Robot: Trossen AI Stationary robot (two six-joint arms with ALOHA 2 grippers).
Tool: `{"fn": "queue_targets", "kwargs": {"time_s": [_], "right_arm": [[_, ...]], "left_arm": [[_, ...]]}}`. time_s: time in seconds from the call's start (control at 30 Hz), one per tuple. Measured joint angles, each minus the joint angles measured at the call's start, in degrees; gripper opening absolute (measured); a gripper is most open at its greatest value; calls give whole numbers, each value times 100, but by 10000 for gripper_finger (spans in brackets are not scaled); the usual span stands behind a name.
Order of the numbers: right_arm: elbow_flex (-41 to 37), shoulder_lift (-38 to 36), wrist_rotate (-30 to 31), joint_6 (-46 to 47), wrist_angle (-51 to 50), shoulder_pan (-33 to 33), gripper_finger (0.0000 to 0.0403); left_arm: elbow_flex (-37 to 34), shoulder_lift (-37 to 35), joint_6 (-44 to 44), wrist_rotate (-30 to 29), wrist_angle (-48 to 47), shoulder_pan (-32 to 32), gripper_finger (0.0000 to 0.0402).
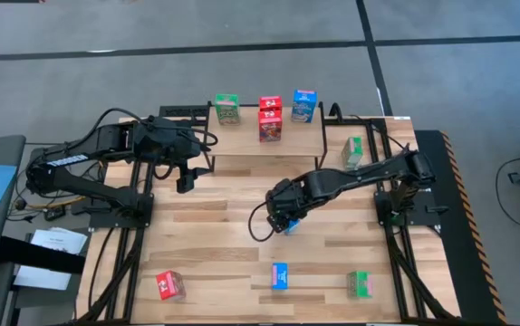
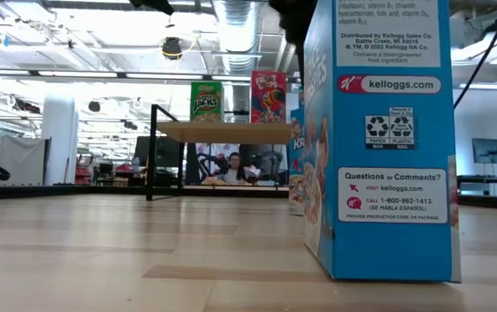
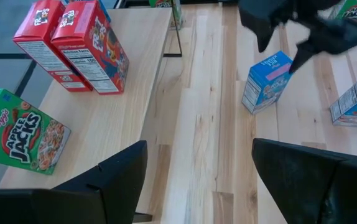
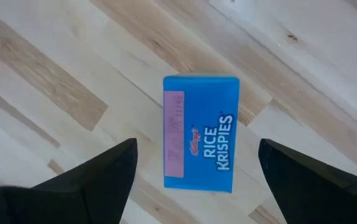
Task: Stack cereal on shelf
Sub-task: Put the top blue cereal box on the shelf aligned with the other blue cereal box
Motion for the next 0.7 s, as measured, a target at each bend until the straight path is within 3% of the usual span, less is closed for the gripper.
{"fn": "queue_targets", "kwargs": {"time_s": [0.47,0.7], "right_arm": [[-13,372,16,-238,-173,46,353],[-13,394,13,-323,-172,44,298]], "left_arm": [[0,-1,0,-1,-5,0,279],[0,-2,0,0,0,2,279]]}}
